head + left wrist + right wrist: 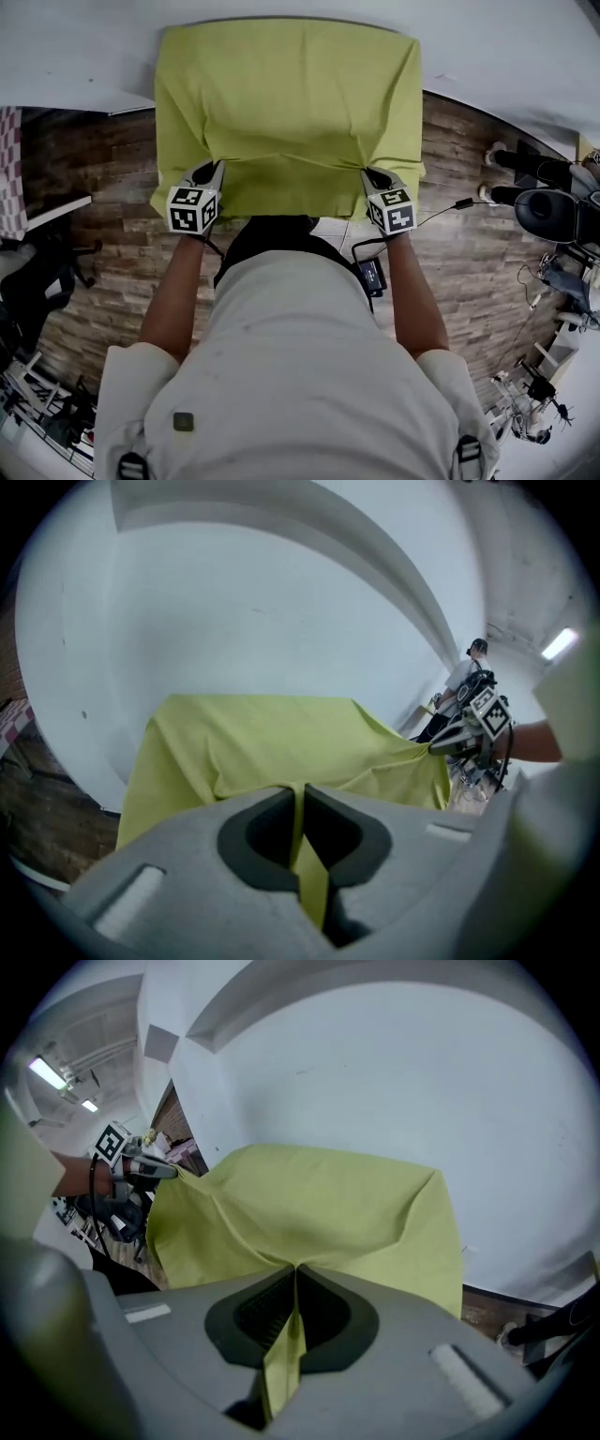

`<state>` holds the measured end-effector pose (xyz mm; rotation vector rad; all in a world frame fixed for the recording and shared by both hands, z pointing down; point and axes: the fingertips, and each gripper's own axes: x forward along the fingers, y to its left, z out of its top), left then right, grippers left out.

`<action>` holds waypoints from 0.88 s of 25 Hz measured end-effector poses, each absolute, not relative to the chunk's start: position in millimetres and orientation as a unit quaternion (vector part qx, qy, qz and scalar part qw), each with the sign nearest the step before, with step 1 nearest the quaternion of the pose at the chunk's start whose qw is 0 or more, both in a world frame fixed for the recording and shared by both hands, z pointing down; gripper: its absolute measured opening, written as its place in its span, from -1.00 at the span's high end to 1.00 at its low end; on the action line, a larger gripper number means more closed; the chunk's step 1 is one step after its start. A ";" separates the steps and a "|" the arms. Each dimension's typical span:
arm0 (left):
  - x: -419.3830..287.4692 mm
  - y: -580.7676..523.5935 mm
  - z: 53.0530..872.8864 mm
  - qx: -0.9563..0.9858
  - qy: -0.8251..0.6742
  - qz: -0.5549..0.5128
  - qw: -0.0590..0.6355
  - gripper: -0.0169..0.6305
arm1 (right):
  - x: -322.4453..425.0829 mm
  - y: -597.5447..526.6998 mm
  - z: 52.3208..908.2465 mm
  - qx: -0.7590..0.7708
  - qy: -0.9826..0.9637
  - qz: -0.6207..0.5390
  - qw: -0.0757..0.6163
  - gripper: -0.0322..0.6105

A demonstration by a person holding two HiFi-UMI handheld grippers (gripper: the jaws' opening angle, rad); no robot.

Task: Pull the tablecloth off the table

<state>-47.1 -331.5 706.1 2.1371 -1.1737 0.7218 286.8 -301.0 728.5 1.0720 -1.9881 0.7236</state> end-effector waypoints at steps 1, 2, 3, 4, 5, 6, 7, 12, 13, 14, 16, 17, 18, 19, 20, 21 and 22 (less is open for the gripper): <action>-44.8 -330.9 695.2 0.809 -0.442 0.265 0.284 0.94 | 288.5 -300.9 718.6 0.423 -0.781 0.277 0.368 0.86; -41.5 -329.7 683.8 0.814 -0.442 0.258 0.273 0.94 | 290.6 -300.4 707.8 0.426 -0.785 0.270 0.360 0.85; -37.5 -328.5 672.1 0.820 -0.443 0.252 0.261 0.94 | 293.1 -299.8 696.2 0.431 -0.789 0.262 0.352 0.85; -33.4 -327.9 660.3 0.825 -0.445 0.245 0.248 0.94 | 295.7 -299.9 684.1 0.435 -0.793 0.253 0.343 0.85; -29.5 -328.1 648.2 0.830 -0.447 0.238 0.235 0.94 | 298.4 -301.0 671.5 0.441 -0.797 0.244 0.332 0.85; -26.1 -329.2 635.7 0.834 -0.449 0.230 0.223 0.94 | 301.0 -303.0 658.3 0.447 -0.802 0.236 0.320 0.85; -23.2 -330.6 622.8 0.837 -0.452 0.222 0.213 0.94 | 303.8 -305.3 644.6 0.453 -0.806 0.229 0.306 0.85; -19.3 -331.3 560.3 0.842 -0.478 0.180 0.174 0.94 | 313.0 -307.5 578.1 0.465 -0.826 0.182 0.260 0.85; -19.6 -330.4 548.6 0.843 -0.483 0.172 0.166 0.94 | 313.6 -306.7 566.2 0.465 -0.831 0.172 0.253 0.85; -19.5 -328.8 536.7 0.843 -0.487 0.165 0.158 0.94 | 313.9 -305.7 554.3 0.465 -0.835 0.161 0.244 0.85; -18.5 -324.2 512.4 0.844 -0.495 0.155 0.138 0.94 | 314.4 -303.7 529.2 0.463 -0.845 0.138 0.228 0.85; -18.0 -322.2 500.4 0.844 -0.499 0.150 0.129 0.94 | 314.5 -303.5 516.5 0.461 -0.850 0.125 0.220 0.85; -17.8 -320.6 488.6 0.844 -0.502 0.146 0.119 0.94 | 314.2 -303.6 504.0 0.459 -0.855 0.112 0.213 0.85; -17.8 -319.4 476.8 0.844 -0.505 0.142 0.110 0.94 | 313.6 -303.1 491.6 0.458 -0.859 0.100 0.205 0.85; -18.0 -318.3 465.0 0.845 -0.507 0.139 0.100 0.94 | 313.0 -302.0 479.1 0.457 -0.863 0.089 0.196 0.85; -18.2 -317.1 453.3 0.846 -0.508 0.134 0.091 0.94 | 312.5 -301.0 466.3 0.456 -0.866 0.077 0.188 0.85; -18.6 -315.5 441.8 0.847 -0.510 0.128 0.082 0.94 | 311.8 -300.0 453.2 0.456 -0.869 0.066 0.180 0.85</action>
